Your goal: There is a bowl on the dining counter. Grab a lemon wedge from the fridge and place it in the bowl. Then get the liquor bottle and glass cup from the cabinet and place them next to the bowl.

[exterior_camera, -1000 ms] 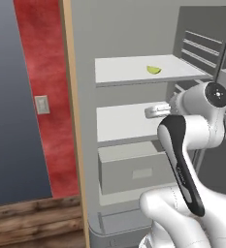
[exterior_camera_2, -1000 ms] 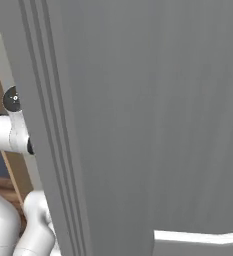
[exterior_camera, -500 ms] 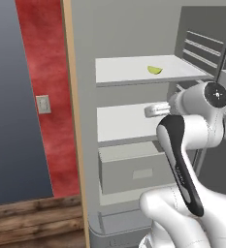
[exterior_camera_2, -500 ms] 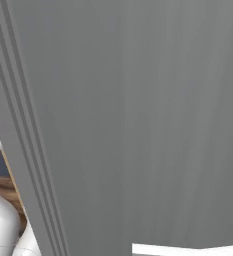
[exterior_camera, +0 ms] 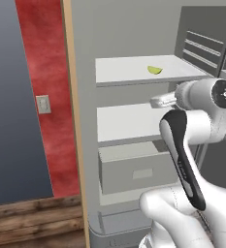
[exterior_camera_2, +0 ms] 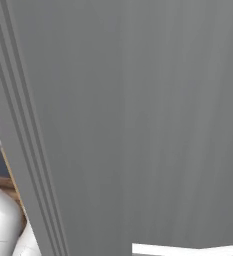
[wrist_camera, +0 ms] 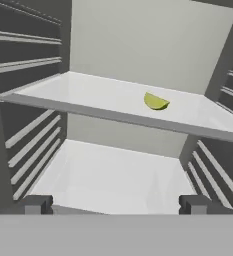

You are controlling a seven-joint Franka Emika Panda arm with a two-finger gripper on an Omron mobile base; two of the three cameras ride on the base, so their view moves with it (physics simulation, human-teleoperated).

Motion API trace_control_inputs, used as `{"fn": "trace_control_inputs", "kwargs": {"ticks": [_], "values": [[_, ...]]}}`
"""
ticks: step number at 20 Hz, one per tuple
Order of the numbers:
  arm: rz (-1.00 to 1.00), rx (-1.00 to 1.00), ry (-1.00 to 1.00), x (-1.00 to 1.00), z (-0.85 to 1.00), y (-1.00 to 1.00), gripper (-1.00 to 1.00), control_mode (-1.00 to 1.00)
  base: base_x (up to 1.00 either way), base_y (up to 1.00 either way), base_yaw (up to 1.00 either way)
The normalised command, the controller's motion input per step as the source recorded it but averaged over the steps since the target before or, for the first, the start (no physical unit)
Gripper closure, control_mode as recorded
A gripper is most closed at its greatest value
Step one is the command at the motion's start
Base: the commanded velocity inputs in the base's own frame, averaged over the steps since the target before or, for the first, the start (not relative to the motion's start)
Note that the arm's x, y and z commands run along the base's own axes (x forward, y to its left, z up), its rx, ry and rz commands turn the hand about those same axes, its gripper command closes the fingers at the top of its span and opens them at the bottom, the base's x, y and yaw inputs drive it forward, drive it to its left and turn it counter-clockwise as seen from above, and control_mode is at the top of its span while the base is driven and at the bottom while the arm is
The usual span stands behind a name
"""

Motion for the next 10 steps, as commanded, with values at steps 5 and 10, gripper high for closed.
{"fn": "trace_control_inputs", "kwargs": {"ticks": [5, 10], "values": [[0.09, -0.04, -0.15, 0.17, 0.24, -0.34, -1.0, -1.0, 0.0, 0.0, 0.0], [0.05, -0.03, -0.04, 0.25, 0.35, -0.13, -1.0, -1.0, 0.0, 0.0, 0.0]]}}
